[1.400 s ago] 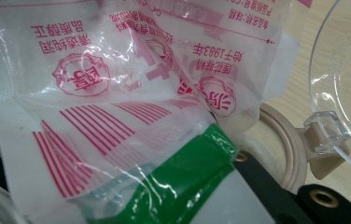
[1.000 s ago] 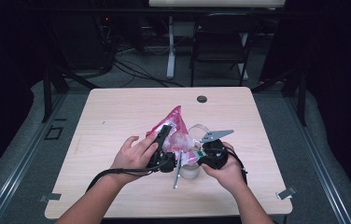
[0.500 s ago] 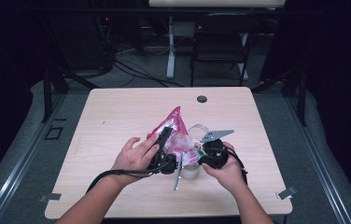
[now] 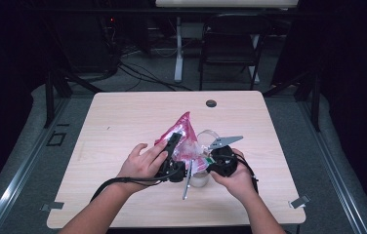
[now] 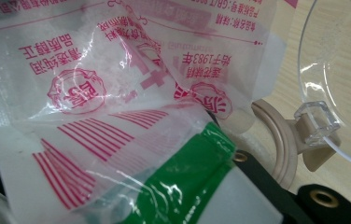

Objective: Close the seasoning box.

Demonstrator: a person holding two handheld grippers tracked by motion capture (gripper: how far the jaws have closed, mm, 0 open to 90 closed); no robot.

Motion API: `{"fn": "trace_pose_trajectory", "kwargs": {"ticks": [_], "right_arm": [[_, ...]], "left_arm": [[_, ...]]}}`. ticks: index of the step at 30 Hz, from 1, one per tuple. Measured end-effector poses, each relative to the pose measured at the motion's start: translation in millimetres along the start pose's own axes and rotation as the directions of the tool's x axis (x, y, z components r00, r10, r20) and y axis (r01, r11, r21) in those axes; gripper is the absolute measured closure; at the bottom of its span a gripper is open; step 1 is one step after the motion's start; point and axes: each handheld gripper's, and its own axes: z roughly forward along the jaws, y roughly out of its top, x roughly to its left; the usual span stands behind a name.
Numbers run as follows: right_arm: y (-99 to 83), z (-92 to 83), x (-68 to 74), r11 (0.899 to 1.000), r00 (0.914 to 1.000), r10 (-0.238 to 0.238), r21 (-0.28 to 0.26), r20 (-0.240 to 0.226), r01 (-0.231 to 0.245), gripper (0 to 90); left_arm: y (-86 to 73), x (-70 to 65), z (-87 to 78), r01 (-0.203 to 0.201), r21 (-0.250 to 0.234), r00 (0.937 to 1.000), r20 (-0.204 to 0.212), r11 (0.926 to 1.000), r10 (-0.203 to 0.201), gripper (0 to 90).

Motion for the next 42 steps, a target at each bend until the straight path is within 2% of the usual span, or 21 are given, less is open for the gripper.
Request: {"fn": "trace_pose_trajectory", "kwargs": {"ticks": [4, 5, 9, 10, 12, 14, 15, 16, 18, 19, 27, 32, 41, 42], "right_arm": [[-0.1, 0.0, -0.2, 1.0, 1.0, 0.002, 0.0, -0.004, -0.002, 90.0], [0.0, 0.0, 0.0, 1.0, 1.0, 0.002, -0.001, -0.004, -0.002, 90.0], [0.0, 0.1, 0.1, 1.0, 1.0, 0.002, -0.001, -0.006, -0.002, 90.0], [-0.1, 0.3, 0.4, 1.0, 1.0, 0.003, -0.001, -0.003, -0.003, 90.0], [-0.2, 0.7, 0.5, 1.0, 1.0, -0.001, 0.002, 0.001, 0.001, 90.0], [-0.3, 0.7, 0.6, 1.0, 1.0, -0.002, 0.001, 0.0, 0.002, 90.0], [-0.1, 0.4, 0.4, 1.0, 1.0, -0.006, 0.004, -0.001, 0.006, 90.0], [-0.2, 0.4, 0.6, 1.0, 1.0, -0.004, 0.0, -0.003, 0.004, 90.0], [-0.2, 0.2, 0.6, 1.0, 1.0, -0.005, -0.004, -0.003, 0.005, 90.0], [-0.1, 0.0, 0.4, 1.0, 1.0, -0.004, -0.003, -0.006, 0.004, 90.0], [0.1, -0.7, 0.4, 1.0, 0.9999, -0.005, -0.007, -0.009, 0.005, 90.0], [0.7, -1.9, 1.6, 1.0, 0.9999, -0.01, -0.01, -0.004, 0.01, 90.0], [1.3, -2.2, 3.7, 1.0, 0.9999, -0.012, -0.017, 0.002, 0.012, 90.0], [1.3, -2.4, 3.5, 1.0, 0.9999, -0.012, -0.019, 0.001, 0.012, 90.0]], "left_arm": [[-0.6, 0.3, 0.5, -0.002, -0.004, 1.0, 0.0, 1.0, 0.002, 67.7], [-0.7, 1.1, -0.2, -0.006, 0.011, 0.9999, 0.014, 0.9999, 0.006, 67.8], [-2.0, 1.5, 0.9, -0.014, -0.002, 0.9998, 0.011, 0.9999, 0.014, 67.8], [-2.0, 1.3, 0.6, -0.015, 0.008, 0.9996, 0.023, 0.9999, 0.015, 67.8], [-2.1, 1.8, 0.9, -0.039, 0.011, 0.9989, 0.026, 0.9992, 0.039, 67.8], [-2.9, 1.0, 1.1, -0.027, 0.015, 0.9991, 0.034, 0.9995, 0.027, 67.9], [-3.4, 1.7, 1.7, -0.039, 0.005, 0.999, 0.022, 0.9992, 0.039, 67.9], [-4.1, 2.7, 1.4, -0.038, 0.025, 0.9984, 0.044, 0.999, 0.037, 67.9], [-4.9, 3.7, 2.6, -0.046, 0.021, 0.9982, 0.039, 0.9987, 0.045, 68.0], [-5.5, 3.9, 2.7, -0.044, 0.028, 0.9977, 0.053, 0.9986, 0.043, 68.0], [-7.3, 3.3, 2.5, -0.057, 0.029, 0.9975, 0.042, 0.9979, 0.056, 68.1], [-10.1, 3.3, 2.5, -0.049, 0.041, 0.9972, 0.058, 0.9979, 0.047, 68.2], [-16.6, 1.2, 2.2, -0.049, 0.05, 0.9971, 0.06, 0.9975, 0.046, 68.4], [-17.0, 0.9, 1.6, -0.043, 0.064, 0.9964, 0.076, 0.997, 0.038, 68.5]]}}
